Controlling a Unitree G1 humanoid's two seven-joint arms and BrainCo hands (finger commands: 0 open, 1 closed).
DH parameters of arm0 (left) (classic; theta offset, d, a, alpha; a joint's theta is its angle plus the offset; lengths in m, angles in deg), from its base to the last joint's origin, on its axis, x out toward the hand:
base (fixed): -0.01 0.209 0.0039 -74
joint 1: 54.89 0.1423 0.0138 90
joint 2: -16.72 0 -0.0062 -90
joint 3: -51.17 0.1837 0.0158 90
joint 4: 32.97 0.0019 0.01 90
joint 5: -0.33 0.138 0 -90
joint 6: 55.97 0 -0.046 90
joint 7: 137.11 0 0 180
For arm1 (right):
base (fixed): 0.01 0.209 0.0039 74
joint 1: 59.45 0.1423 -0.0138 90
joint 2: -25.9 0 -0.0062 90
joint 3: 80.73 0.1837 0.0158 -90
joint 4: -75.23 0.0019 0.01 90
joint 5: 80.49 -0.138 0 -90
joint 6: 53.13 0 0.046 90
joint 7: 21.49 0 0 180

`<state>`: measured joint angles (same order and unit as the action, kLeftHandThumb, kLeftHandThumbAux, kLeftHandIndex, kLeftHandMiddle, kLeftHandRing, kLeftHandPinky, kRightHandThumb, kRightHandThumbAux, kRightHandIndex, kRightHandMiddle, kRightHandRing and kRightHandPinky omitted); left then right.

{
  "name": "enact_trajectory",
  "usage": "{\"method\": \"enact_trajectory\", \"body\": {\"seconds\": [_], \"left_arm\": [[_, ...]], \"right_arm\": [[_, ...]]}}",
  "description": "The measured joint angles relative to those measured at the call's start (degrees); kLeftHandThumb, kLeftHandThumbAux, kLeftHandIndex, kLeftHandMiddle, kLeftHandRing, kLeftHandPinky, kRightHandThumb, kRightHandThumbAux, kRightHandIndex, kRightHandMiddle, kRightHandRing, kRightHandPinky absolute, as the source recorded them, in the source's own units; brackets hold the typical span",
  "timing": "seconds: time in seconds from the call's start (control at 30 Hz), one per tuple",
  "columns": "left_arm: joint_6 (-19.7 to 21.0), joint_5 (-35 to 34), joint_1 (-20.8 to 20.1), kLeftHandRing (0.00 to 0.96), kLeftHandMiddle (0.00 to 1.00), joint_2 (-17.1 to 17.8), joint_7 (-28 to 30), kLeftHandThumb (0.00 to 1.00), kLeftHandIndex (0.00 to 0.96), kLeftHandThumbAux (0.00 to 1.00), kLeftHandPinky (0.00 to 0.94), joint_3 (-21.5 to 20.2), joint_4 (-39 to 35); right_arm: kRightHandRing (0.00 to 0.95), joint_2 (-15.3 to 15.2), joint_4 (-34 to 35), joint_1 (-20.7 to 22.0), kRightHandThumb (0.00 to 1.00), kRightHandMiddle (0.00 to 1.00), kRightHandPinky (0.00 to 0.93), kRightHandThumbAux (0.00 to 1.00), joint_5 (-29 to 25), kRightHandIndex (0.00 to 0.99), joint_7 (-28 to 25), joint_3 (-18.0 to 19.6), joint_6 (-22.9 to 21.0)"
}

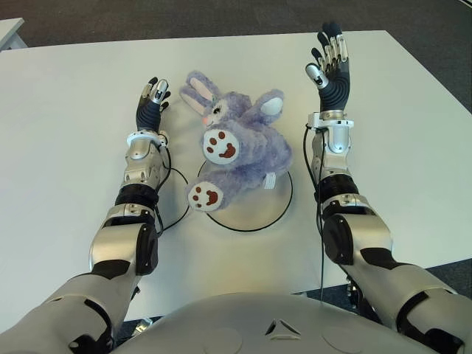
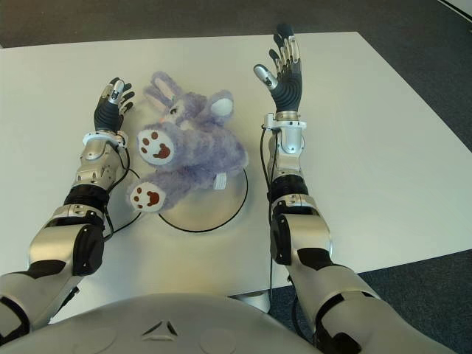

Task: Put the doll into the plate.

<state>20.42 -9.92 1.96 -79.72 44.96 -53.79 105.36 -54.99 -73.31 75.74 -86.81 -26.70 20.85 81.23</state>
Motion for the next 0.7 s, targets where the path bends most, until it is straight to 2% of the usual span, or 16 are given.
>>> {"method": "enact_trajectory", "body": {"seconds": [0.3, 0.7], "left_arm": [[0.36, -0.02, 0.89, 0.157, 0.17, -0.01, 0.0, 0.0, 0.0, 0.41, 0.082, 0.12, -1.7], [1.05, -0.17, 2.47, 0.141, 0.152, -0.01, 0.56, 0.0, 0.0, 0.408, 0.075, 0.11, -4.01]], "right_arm": [[0.0, -1.25, -8.98, 2.13, 0.0, 0.0, 0.0, 0.635, 1.88, 0.0, 3.92, 0.54, 0.2], [0.0, -1.26, -10.96, 2.37, 0.0, 0.003, 0.0, 0.652, 2.66, 0.0, 6.13, 0.85, 0.04]]}}
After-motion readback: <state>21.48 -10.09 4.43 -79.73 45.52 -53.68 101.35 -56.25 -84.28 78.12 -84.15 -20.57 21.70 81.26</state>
